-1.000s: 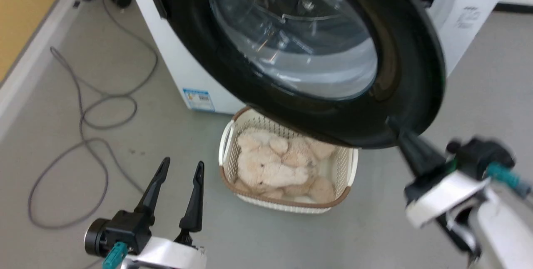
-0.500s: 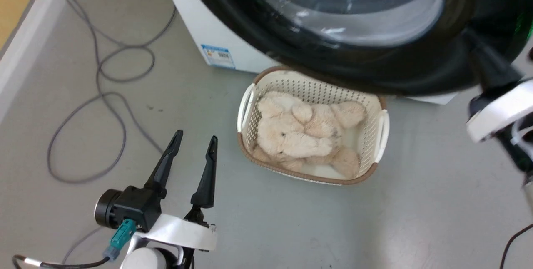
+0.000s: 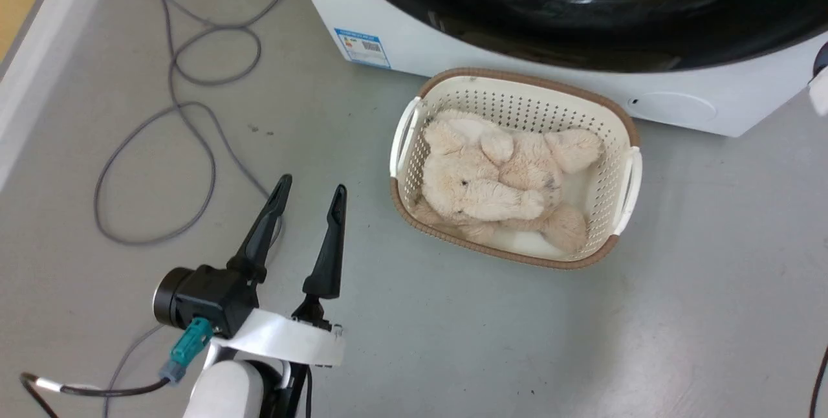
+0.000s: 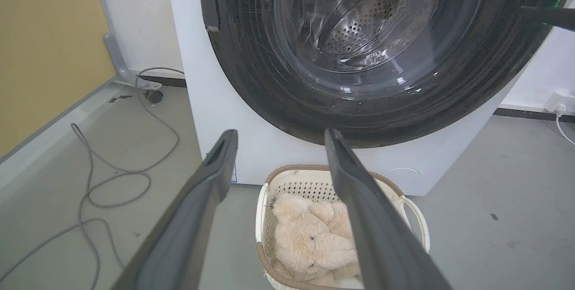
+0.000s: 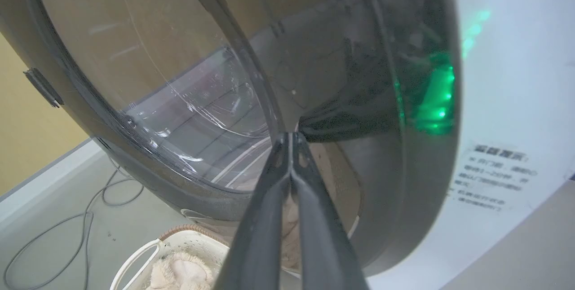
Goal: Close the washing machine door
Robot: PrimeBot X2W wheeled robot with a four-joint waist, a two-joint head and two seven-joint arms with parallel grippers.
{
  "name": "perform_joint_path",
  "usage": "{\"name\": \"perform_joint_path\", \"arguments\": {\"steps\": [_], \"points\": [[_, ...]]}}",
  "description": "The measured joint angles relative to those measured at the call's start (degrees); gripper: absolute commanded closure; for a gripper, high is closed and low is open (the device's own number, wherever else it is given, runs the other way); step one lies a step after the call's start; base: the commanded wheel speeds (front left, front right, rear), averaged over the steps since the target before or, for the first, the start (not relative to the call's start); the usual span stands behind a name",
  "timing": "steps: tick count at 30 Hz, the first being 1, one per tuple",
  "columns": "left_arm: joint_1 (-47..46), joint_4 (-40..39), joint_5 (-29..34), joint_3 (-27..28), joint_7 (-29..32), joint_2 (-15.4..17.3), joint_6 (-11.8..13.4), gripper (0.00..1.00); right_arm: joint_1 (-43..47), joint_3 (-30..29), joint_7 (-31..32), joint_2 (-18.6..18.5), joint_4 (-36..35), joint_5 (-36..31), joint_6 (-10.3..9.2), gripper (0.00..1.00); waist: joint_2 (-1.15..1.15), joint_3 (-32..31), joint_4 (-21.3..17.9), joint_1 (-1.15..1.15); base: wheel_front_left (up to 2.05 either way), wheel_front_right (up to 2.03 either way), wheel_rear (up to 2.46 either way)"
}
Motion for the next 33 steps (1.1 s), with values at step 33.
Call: {"name": "perform_joint_path", "arguments": {"steps": [33], "points": [[6.48,3.23,-0.73,4.33,0.00,-0.05,0.59,0.00,19.39,1.37,-8.96,5.57,-4.00,0.77,-0.05,1.00,0.00,-16.76,-5.29,-0.01,0.00,0.00,0.00]]}}
